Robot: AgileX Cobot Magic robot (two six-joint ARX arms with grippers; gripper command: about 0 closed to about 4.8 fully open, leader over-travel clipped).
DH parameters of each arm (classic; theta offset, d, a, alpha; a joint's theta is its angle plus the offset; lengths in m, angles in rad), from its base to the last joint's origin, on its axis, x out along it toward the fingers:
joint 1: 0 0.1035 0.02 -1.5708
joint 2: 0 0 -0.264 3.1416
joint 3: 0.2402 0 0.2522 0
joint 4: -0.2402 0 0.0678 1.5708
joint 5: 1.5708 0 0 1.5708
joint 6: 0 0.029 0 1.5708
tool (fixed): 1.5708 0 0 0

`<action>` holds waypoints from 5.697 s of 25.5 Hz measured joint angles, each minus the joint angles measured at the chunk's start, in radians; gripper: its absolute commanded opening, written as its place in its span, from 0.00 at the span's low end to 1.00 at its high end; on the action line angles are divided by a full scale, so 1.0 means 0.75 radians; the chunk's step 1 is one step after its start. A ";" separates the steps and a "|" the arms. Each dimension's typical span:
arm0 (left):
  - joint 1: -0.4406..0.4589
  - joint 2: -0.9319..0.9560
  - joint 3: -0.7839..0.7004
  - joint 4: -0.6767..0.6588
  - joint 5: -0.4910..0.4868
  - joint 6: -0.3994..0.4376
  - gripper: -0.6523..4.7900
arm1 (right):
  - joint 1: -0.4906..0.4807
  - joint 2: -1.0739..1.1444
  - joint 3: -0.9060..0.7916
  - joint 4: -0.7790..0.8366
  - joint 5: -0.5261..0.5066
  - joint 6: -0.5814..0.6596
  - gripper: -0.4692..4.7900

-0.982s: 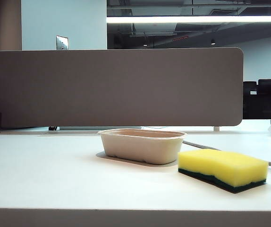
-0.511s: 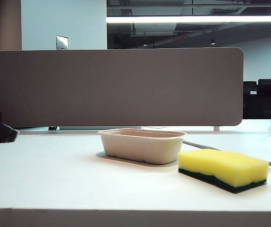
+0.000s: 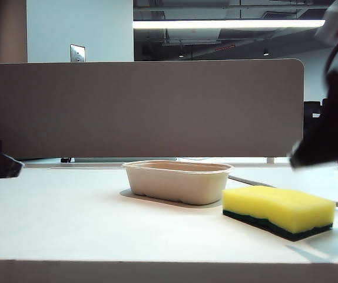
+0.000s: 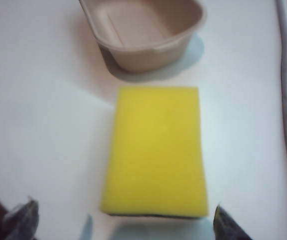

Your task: Pick up the cleaning sponge from the table and place it into the paper lunch box.

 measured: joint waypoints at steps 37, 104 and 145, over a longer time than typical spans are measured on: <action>0.001 -0.003 0.000 -0.001 -0.005 0.000 0.11 | -0.042 1.301 1.318 -0.134 -0.150 -0.195 0.08; 1.015 -0.269 0.000 -0.005 0.086 -0.001 0.11 | 0.380 0.096 0.665 -0.361 0.514 0.048 0.08; 1.015 -0.269 0.000 -0.005 0.116 -0.001 0.11 | -0.856 -0.867 -0.278 0.146 -0.083 -0.178 0.08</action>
